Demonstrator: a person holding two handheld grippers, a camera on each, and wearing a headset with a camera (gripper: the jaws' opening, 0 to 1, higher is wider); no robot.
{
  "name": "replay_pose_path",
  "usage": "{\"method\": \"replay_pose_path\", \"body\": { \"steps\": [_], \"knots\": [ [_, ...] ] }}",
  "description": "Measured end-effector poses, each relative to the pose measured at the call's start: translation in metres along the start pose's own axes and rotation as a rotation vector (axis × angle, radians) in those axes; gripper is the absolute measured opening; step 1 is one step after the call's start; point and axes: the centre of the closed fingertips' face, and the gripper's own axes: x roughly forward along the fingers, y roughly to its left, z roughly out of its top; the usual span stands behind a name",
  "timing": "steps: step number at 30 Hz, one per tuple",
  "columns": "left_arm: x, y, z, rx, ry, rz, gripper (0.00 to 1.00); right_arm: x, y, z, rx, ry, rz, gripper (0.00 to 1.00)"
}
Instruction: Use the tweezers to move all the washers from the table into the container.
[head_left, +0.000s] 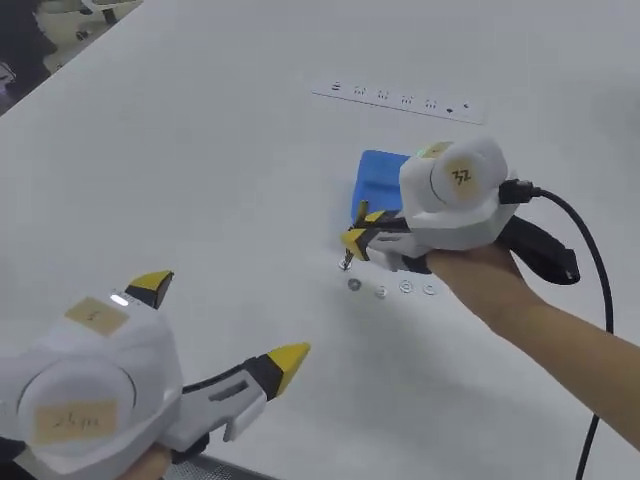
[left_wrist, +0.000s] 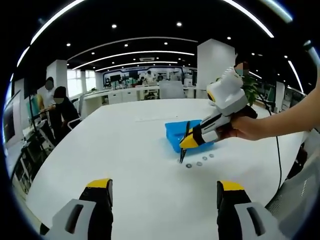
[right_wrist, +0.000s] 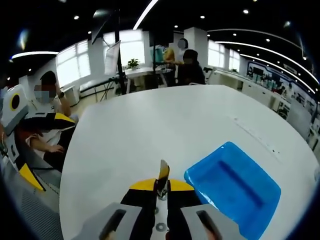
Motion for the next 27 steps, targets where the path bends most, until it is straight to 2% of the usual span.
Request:
{"method": "replay_pose_path", "body": {
  "steps": [6,20,27],
  "knots": [
    [0.0,0.001,0.0,-0.005,-0.001,0.002,0.87,-0.001,0.002,-0.001,0.043,0.003,0.011,0.02],
    [0.002,0.003,-0.001,0.003,0.005,0.006,0.87,-0.01,-0.004,0.005,0.078,-0.015,0.012,0.02],
    [0.004,0.003,-0.004,0.02,0.022,0.011,0.88,-0.016,-0.001,0.01,0.025,-0.008,0.01,0.03]
  ]
}}
